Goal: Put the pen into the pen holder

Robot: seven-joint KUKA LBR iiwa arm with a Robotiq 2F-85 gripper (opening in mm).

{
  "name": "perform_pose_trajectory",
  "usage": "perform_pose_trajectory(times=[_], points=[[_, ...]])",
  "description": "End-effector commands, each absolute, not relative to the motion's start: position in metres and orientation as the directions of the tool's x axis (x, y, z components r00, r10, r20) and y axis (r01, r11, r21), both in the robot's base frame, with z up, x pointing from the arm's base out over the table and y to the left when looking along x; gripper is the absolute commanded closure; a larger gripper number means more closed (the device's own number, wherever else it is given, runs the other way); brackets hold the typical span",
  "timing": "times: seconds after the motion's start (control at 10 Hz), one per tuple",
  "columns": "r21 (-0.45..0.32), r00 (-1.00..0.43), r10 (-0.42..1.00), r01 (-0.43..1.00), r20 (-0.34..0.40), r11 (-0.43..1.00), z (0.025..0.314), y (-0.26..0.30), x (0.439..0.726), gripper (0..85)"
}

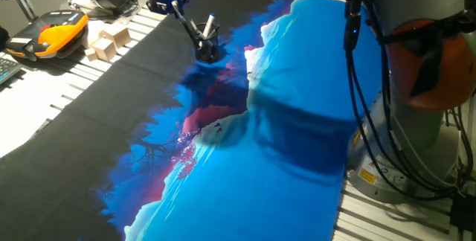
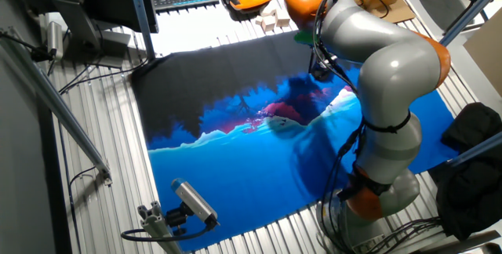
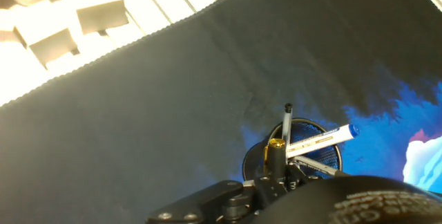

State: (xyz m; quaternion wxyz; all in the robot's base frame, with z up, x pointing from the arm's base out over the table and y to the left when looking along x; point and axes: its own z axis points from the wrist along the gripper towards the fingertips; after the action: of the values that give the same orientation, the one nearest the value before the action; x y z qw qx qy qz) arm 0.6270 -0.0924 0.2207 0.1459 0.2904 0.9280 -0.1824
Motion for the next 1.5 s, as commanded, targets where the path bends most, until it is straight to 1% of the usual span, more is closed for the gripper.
perform_pose_trajectory(times=[0.0, 0.3, 0.5, 0.8, 1.1, 1.4], points=[[-0.258, -0.781, 0.491, 0.602, -0.385, 0.756, 0.221, -0.093, 0.627, 85.0], [-0.240, -0.804, 0.460, 0.565, -0.377, 0.790, 0.221, -0.093, 0.627, 85.0], [-0.237, -0.817, 0.435, 0.540, -0.379, 0.808, 0.225, -0.109, 0.633, 85.0], [-0.234, -0.814, 0.441, 0.545, -0.378, 0.805, 0.229, -0.127, 0.640, 85.0], [-0.214, -0.811, 0.453, 0.549, -0.371, 0.808, 0.236, -0.145, 0.644, 85.0], [-0.210, -0.803, 0.468, 0.563, -0.370, 0.800, 0.236, -0.150, 0.648, 85.0]])
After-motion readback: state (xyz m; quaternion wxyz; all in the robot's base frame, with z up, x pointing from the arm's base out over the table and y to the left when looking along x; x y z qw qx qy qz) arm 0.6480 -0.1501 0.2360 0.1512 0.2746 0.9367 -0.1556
